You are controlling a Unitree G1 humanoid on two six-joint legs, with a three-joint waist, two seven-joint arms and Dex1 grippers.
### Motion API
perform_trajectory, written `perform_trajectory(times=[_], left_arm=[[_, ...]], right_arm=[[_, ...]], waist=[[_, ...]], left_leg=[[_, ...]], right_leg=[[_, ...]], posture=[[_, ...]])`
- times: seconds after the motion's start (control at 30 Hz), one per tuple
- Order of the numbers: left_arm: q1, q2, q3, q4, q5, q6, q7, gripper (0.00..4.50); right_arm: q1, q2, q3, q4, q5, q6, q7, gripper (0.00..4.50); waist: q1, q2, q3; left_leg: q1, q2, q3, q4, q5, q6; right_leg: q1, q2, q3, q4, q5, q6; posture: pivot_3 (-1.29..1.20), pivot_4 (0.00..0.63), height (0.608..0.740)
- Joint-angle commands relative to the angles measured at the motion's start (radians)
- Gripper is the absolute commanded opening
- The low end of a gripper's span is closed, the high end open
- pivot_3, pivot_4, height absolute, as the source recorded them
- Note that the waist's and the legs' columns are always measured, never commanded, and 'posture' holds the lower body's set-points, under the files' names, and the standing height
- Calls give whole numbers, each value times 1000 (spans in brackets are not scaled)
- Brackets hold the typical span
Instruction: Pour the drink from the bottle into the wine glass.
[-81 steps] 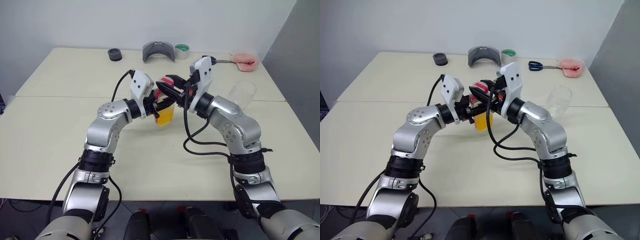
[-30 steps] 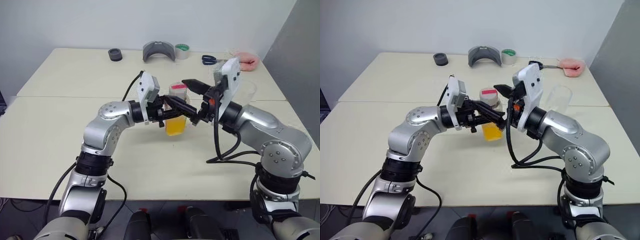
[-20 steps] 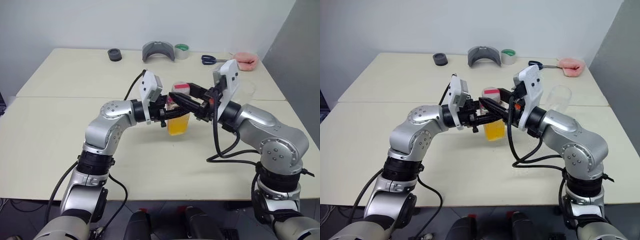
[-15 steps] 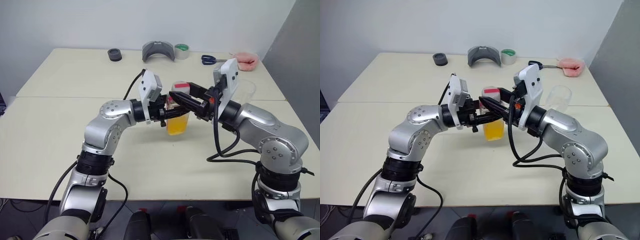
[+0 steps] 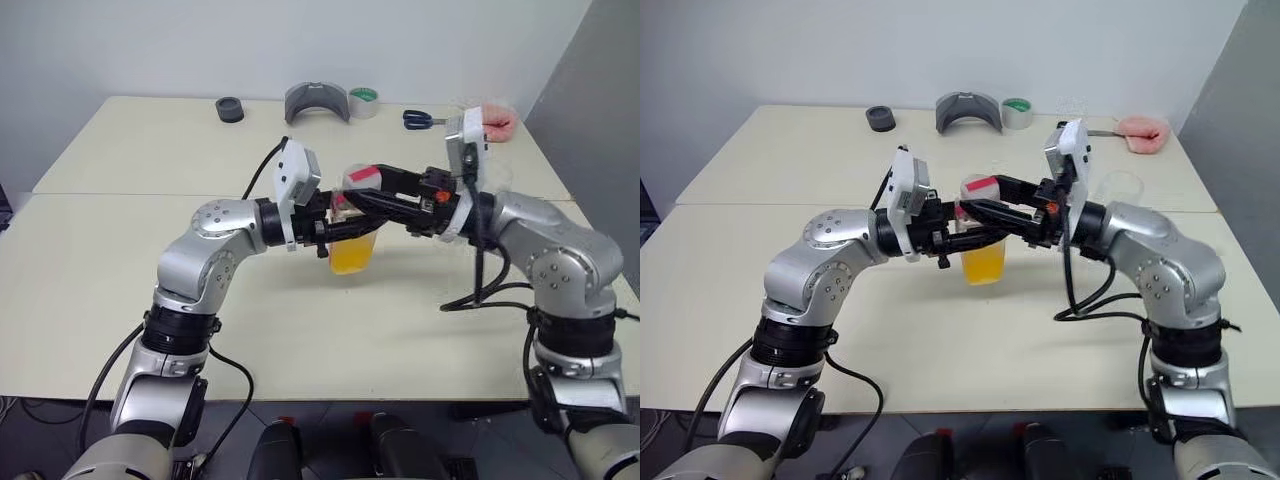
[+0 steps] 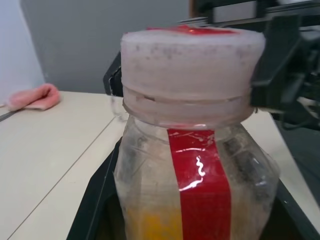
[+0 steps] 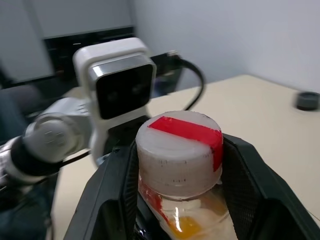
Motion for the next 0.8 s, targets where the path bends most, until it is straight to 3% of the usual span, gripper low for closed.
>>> perform_trajectory(times=[0.03, 0.17, 0.33, 0.43, 0.6, 0.8], left_arm=[[-19, 0, 6, -29, -18, 12, 1, 1868], [-4, 8, 6, -56, -26, 31, 3, 1868], [2, 11, 7, -61, -25, 35, 1, 1868], [1, 2, 8, -48, -17, 26, 10, 1868], [5, -12, 12, -38, -16, 18, 23, 1868], [-9, -23, 8, -6, -7, 4, 25, 1868]], right_arm=[[-115, 18, 91, 167, -44, -168, 290, 1962], [-182, 46, 111, 307, -122, -276, 369, 1962], [-165, 7, 73, 261, -102, -210, 371, 3636], [-98, -39, 24, 148, -71, -131, 291, 4482], [47, -58, -94, -148, 39, 45, 19, 4482], [102, 63, -136, -359, 86, 163, -363, 4482]], waist=[[-1, 0, 0], [0, 1, 0], [6, 1, 1], [15, 1, 1], [25, 1, 1], [8, 1, 1]], left_leg=[[0, 0, 0, 0, 0, 0], [0, 1, 0, 0, 0, 0], [-1, 1, -1, 0, 0, 0], [-1, 0, -1, 0, 0, 0], [-1, -1, -2, 0, 0, 0], [0, 0, -3, 0, 0, 0]], right_leg=[[0, 0, 0, 0, 0, 0], [0, 1, 0, 0, 0, 0], [0, 0, 0, 0, 0, 0], [0, -1, -1, -1, 0, 0], [1, -1, 0, -2, 0, 0], [1, 0, 0, 1, 0, 0]], posture=[[0, 150, 740], [0, 150, 740], [0, 150, 740], [0, 150, 740], [0, 150, 740], [0, 150, 740]])
